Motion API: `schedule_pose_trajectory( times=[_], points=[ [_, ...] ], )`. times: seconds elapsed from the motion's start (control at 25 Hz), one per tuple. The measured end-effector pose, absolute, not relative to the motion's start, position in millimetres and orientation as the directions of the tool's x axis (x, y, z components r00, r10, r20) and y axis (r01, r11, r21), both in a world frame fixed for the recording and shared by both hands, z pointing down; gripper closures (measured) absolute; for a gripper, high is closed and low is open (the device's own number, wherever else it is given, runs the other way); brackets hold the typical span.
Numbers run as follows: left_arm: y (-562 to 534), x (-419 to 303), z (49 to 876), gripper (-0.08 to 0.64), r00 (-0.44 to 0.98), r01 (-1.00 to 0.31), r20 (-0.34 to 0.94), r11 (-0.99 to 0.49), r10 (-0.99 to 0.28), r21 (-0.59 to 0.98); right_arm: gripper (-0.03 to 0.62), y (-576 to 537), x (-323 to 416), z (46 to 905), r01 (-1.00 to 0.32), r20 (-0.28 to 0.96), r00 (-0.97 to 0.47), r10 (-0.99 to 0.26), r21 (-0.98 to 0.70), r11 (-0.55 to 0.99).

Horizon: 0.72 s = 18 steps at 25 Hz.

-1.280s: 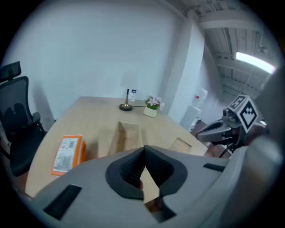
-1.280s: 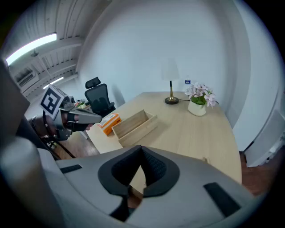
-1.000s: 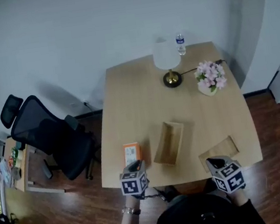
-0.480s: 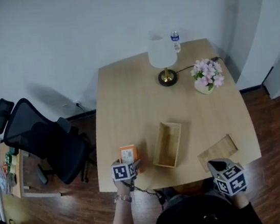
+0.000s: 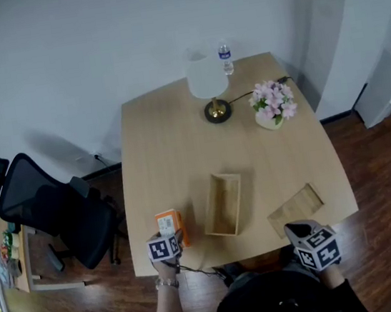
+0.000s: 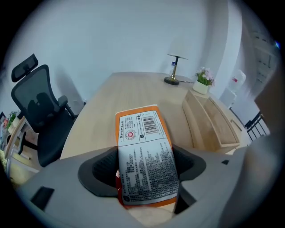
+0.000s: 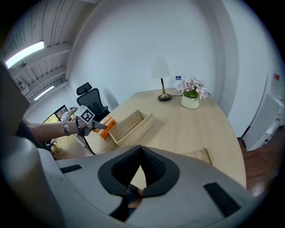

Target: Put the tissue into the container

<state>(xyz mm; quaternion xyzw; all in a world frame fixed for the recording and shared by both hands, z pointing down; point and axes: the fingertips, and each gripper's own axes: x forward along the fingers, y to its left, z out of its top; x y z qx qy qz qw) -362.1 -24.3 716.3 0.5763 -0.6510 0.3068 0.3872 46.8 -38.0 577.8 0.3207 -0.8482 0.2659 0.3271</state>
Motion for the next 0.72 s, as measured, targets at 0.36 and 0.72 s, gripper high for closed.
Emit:
schedule_pose_trajectory(
  times=[0.36, 0.72],
  points=[
    [-34, -320, 616, 0.190, 0.000, -0.994, 0.764, 0.084, -0.646, 0.071, 0.604, -44, 46, 575, -0.706, 0.705, -0.603, -0.374, -0.252, 0.662],
    [-102, -199, 586, 0.190, 0.173, -0.983, 0.746, -0.162, -0.643, 0.088, 0.604, -52, 54, 569, -0.708, 0.682, -0.617, -0.393, -0.264, 0.655]
  ],
)
